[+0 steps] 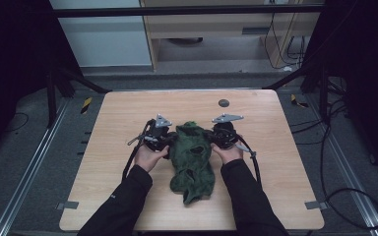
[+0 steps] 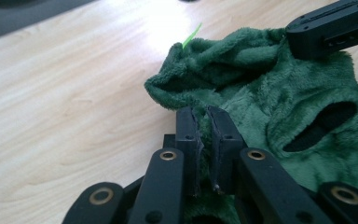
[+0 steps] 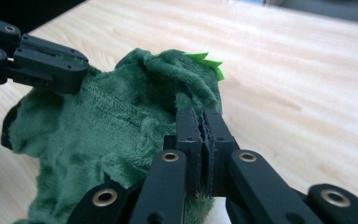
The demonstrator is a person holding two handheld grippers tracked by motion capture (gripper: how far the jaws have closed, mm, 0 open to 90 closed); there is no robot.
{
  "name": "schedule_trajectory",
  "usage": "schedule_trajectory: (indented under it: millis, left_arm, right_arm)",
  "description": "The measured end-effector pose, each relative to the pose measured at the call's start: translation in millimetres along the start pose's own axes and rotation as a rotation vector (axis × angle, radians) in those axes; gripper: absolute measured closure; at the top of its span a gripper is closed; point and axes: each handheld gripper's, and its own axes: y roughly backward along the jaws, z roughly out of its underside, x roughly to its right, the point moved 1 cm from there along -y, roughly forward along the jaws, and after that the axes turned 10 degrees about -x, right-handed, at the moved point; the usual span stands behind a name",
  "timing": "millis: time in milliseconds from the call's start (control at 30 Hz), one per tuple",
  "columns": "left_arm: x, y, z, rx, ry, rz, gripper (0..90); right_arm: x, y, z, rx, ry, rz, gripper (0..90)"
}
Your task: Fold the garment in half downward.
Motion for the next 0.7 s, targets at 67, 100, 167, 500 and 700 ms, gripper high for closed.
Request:
schedule_trajectory:
  millis: [67, 100, 167, 500, 700]
  left_arm:
    - [-0.9, 4.2, -2.8, 0.017, 0.006, -0.002, 83.7]
    - [-0.9, 4.2, -2.8, 0.017, 0.006, -0.002, 83.7]
    - [-1.6, 8.3, -4.8, 0.030, 0.008, -0.001, 83.7]
    - [9.4, 21.0, 1.8, 0.050, -0.018, 0.020, 83.7]
    - [17.2, 29.5, 12.6, 0.056, -0.032, 0.034, 83.7]
  right_arm:
    - [-0.1, 3.8, -3.5, 0.035, 0.003, 0.002, 87.1]
    - [-0.1, 3.8, -3.5, 0.035, 0.003, 0.002, 87.1]
    - [-0.4, 7.0, -5.8, 0.053, 0.004, 0.004, 87.1]
    - [-8.5, 17.6, -2.6, 0.060, 0.069, 0.003, 86.8]
    - [-15.8, 27.6, 3.5, 0.067, 0.096, -0.026, 86.6]
